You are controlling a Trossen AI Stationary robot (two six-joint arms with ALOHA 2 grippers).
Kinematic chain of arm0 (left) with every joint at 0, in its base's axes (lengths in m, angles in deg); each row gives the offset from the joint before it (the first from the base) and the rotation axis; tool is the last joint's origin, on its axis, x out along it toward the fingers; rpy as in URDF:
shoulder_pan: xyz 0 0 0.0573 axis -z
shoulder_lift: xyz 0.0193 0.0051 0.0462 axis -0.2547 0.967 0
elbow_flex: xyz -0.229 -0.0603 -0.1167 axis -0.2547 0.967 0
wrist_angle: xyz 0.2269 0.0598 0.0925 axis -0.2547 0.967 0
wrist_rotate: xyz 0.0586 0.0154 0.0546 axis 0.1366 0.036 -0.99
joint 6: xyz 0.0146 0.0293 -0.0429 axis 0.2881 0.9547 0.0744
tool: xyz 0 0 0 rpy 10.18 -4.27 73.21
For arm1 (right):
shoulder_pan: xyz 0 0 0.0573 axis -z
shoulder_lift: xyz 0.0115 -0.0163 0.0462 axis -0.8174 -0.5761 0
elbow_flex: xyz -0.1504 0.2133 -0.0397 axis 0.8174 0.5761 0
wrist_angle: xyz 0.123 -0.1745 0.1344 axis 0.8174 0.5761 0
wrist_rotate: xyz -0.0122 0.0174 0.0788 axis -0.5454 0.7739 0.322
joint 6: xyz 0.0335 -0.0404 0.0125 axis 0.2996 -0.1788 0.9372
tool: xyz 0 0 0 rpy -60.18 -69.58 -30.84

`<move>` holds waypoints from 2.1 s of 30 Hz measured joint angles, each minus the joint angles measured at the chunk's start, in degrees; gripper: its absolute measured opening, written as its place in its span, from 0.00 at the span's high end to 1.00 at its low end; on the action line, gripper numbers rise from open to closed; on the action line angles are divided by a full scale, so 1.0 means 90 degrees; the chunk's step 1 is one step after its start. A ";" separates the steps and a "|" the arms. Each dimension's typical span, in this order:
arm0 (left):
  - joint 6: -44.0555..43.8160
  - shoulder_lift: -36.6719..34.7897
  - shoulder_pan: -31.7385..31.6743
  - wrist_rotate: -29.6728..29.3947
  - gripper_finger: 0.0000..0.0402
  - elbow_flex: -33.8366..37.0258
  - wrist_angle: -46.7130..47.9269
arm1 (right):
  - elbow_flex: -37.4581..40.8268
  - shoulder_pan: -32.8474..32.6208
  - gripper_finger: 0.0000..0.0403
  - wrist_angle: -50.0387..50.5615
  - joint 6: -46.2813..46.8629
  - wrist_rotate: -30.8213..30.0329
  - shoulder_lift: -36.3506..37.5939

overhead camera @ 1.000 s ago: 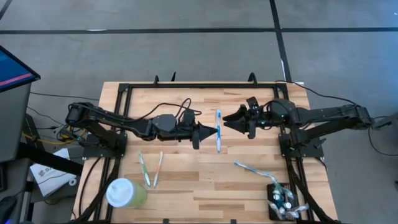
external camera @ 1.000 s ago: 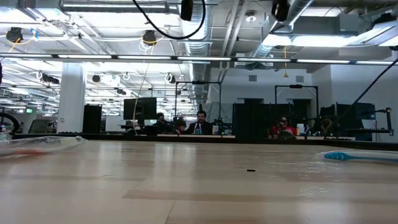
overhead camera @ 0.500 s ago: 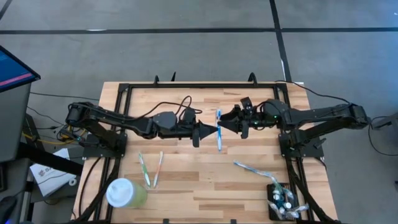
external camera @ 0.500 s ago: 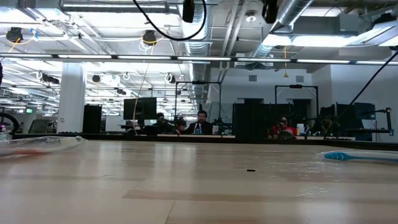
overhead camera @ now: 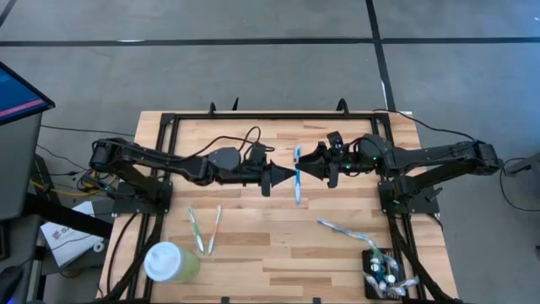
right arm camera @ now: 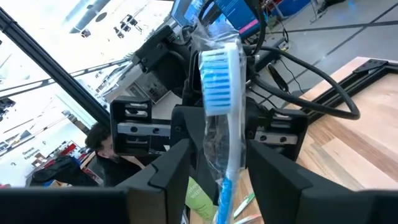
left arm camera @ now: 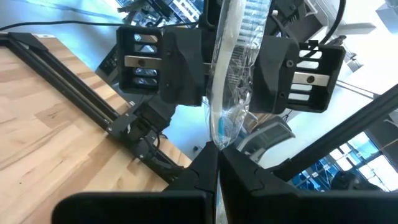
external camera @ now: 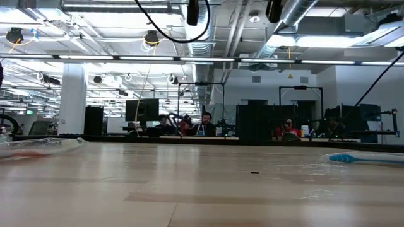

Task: Pick & Place toothbrushing station
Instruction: Put the left blue toothbrush into the black organizer

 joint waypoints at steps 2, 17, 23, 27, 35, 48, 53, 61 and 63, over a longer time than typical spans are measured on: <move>0.0000 0.0000 -0.0023 0.0080 1.00 0.0000 0.0000 | 0.0000 0.0002 0.66 0.0000 0.0000 0.0000 0.0000; -0.0012 0.0002 -0.0024 0.0440 0.98 0.0000 0.0015 | 0.0000 0.0067 0.97 -0.0005 -0.0658 0.0429 0.0000; -0.0010 0.0002 0.0036 0.0434 0.82 0.0000 0.0012 | 0.0000 0.0114 0.96 -0.0010 -0.0514 0.0719 0.0041; -0.0008 -0.0019 0.0110 0.0431 0.65 0.0000 0.0017 | 0.0002 0.0039 0.98 0.0000 -0.0515 0.0833 0.0208; 0.1038 -0.0039 0.0179 0.0685 0.42 0.0000 0.0009 | 0.0000 -0.0383 0.99 0.0717 -0.1155 0.1005 0.0818; 0.2815 -0.0039 0.0354 0.0773 0.50 0.0000 0.0044 | 0.0002 -0.2155 1.00 0.3426 -0.1939 -0.0397 0.2165; 0.2787 -0.0039 0.0354 0.0488 0.56 0.0000 0.0044 | 0.0007 -0.3212 1.00 0.4183 -0.1975 -0.1269 0.2938; 0.2456 -0.0041 0.0408 0.0090 0.62 0.0000 0.0043 | 0.0000 -0.5023 1.00 0.5137 -0.2016 -0.2369 0.3751; 0.2451 -0.0044 0.0467 -0.0021 0.63 0.0000 0.0044 | 0.0000 -0.5457 1.00 0.5481 -0.2014 -0.2508 0.3861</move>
